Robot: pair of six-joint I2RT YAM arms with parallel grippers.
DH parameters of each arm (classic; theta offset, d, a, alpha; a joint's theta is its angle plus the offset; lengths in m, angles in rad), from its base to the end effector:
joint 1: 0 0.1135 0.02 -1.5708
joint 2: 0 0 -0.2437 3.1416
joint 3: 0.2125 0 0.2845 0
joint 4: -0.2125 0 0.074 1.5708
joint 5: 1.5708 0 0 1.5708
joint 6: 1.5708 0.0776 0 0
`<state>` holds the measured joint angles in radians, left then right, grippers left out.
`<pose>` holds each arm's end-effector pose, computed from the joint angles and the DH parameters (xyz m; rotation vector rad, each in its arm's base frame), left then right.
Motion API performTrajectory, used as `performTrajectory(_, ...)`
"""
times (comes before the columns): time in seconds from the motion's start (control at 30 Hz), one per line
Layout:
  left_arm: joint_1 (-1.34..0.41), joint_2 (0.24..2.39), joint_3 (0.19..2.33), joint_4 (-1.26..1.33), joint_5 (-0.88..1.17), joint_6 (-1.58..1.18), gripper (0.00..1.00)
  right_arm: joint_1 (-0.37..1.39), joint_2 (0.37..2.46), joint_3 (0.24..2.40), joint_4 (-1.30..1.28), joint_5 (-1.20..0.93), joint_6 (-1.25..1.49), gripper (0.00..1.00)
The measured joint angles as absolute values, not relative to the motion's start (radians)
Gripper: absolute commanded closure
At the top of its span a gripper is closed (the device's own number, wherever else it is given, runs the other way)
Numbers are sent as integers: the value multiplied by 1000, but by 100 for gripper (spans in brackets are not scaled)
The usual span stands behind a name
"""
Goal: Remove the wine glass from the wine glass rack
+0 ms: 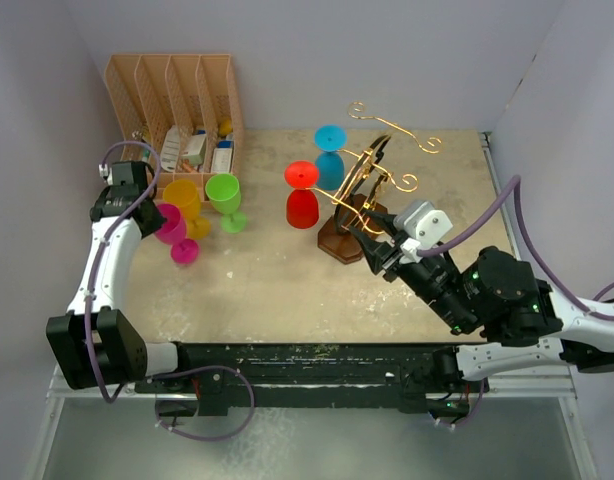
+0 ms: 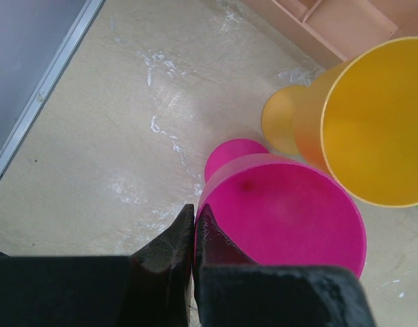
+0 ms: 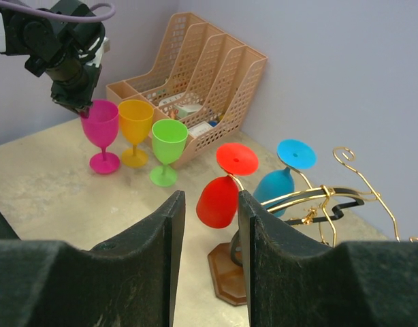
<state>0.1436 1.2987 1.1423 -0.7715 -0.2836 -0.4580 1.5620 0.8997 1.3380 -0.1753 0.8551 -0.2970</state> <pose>0.3211 0.0684 0.2453 -0.8394 2.3118 0.2183 0.0605 0.2149 0.5092 -0.5428 1.3091 0.4919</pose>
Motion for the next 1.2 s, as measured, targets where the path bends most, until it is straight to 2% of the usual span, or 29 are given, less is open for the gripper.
performTrajectory(0.2, 144, 1327, 1138, -757, -281, -461, 100, 1562, 883, 1334, -180, 865, -297, 61)
performTrajectory(0.4, 144, 1328, 1103, -735, -265, -464, 87, 1562, 878, 1333, -182, 873, -297, 61)
performTrajectory(0.43, 144, 1328, 1099, -733, -264, -464, 84, 1562, 878, 1333, -183, 873, -297, 61)
performTrajectory(0.47, 144, 1328, 1097, -732, -261, -466, 76, 1562, 878, 1333, -182, 873, -297, 61)
performTrajectory(0.53, 144, 1328, 1097, -726, -256, -466, 70, 1562, 878, 1333, -183, 873, -297, 61)
performTrajectory(0.73, 144, 1328, 1097, -719, -250, -474, 39, 1562, 878, 1333, -183, 873, -295, 61)
performTrajectory(0.9, 144, 1312, 1097, -728, -250, -479, 31, 1562, 879, 1333, -183, 873, -292, 61)
performTrajectory(1.2, 144, 1135, 1169, -794, -235, -480, 26, 1542, 934, 1334, -184, 871, -287, 58)
